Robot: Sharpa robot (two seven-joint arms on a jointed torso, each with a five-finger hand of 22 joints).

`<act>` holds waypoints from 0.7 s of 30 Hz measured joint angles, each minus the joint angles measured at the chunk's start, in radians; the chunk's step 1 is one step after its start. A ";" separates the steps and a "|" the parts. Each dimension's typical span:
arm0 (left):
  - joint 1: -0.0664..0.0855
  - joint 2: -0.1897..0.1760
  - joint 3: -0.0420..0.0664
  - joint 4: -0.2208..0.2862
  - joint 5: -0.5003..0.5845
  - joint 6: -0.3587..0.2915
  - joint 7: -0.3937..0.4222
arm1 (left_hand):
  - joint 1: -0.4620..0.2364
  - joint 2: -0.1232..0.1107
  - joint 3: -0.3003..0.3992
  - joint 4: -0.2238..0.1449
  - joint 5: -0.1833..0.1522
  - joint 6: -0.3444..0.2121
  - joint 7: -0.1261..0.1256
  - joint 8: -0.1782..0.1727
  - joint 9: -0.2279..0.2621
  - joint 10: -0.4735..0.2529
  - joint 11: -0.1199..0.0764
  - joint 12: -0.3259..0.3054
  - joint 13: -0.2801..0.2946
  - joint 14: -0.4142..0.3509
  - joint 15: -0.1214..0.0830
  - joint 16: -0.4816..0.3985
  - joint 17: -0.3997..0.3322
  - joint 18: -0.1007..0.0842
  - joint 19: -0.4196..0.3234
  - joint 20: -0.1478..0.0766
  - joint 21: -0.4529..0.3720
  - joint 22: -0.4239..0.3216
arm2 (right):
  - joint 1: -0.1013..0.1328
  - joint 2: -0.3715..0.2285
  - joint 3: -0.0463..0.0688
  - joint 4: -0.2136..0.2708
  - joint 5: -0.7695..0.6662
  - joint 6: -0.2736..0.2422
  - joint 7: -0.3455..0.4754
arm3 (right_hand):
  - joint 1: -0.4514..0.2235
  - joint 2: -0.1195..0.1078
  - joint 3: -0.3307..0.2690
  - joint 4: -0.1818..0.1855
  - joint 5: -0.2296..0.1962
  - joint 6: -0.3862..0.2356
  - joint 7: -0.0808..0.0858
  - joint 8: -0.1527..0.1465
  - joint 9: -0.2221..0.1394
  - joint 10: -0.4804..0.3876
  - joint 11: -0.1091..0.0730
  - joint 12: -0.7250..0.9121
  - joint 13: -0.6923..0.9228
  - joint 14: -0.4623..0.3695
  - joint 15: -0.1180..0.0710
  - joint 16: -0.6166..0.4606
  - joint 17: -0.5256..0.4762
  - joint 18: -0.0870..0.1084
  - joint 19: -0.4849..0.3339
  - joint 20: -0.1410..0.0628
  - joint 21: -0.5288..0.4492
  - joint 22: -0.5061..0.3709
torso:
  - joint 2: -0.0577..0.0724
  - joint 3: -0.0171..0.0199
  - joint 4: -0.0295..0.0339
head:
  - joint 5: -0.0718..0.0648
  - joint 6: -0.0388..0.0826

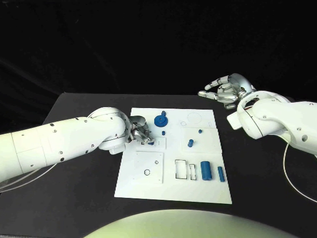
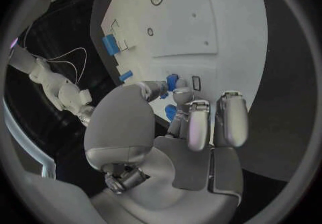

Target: Assemble the parts on the task board

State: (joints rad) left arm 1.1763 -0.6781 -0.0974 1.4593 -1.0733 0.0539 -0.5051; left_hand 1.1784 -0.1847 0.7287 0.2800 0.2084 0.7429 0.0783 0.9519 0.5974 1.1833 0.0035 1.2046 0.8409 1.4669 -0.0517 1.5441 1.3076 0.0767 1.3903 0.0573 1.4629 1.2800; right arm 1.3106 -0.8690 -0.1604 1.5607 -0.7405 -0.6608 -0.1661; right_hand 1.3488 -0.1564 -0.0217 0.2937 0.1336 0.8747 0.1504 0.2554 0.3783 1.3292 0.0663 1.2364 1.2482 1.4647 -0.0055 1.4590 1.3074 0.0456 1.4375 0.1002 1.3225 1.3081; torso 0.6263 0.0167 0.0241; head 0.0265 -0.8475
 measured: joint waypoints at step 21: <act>0.002 0.028 0.002 -0.034 0.002 0.022 -0.004 | -0.008 -0.008 0.006 0.006 -0.004 0.008 -0.002 0.008 0.002 0.000 0.000 0.000 -0.012 0.000 0.000 0.000 0.000 0.000 0.000 0.000 0.000 0.002 | -0.001 -0.001 0.000 0.000 0.001 0.002 0.000 | 0.000 0.000 -0.003 -0.003 0.000 -0.004 -0.004 0.008 0.000 0.000 0.000 0.000 -0.002 0.000 0.000 0.000 0.000 0.000 0.000 0.000 0.000 0.000 | 0.000 0.0011 -0.0006 | 0.000 -0.005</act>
State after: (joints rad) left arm 1.1781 -0.6500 -0.0958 1.4255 -1.0718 0.0762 -0.5091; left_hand 1.1705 -0.1926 0.7342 0.2855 0.2048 0.7513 0.0768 0.9598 0.5997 1.1833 0.0036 1.2045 0.8293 1.4669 -0.0517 1.5440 1.3076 0.0767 1.3902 0.0573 1.4628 1.2817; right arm 1.3101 -0.8695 -0.1604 1.5609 -0.7397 -0.6593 -0.1659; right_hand 1.3488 -0.1564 -0.0244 0.2910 0.1336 0.8711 0.1469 0.2629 0.3783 1.3292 0.0663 1.2364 1.2465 1.4647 -0.0055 1.4590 1.3073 0.0455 1.4375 0.1002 1.3225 1.3078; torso 0.6268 0.0177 0.0235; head 0.0268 -0.8528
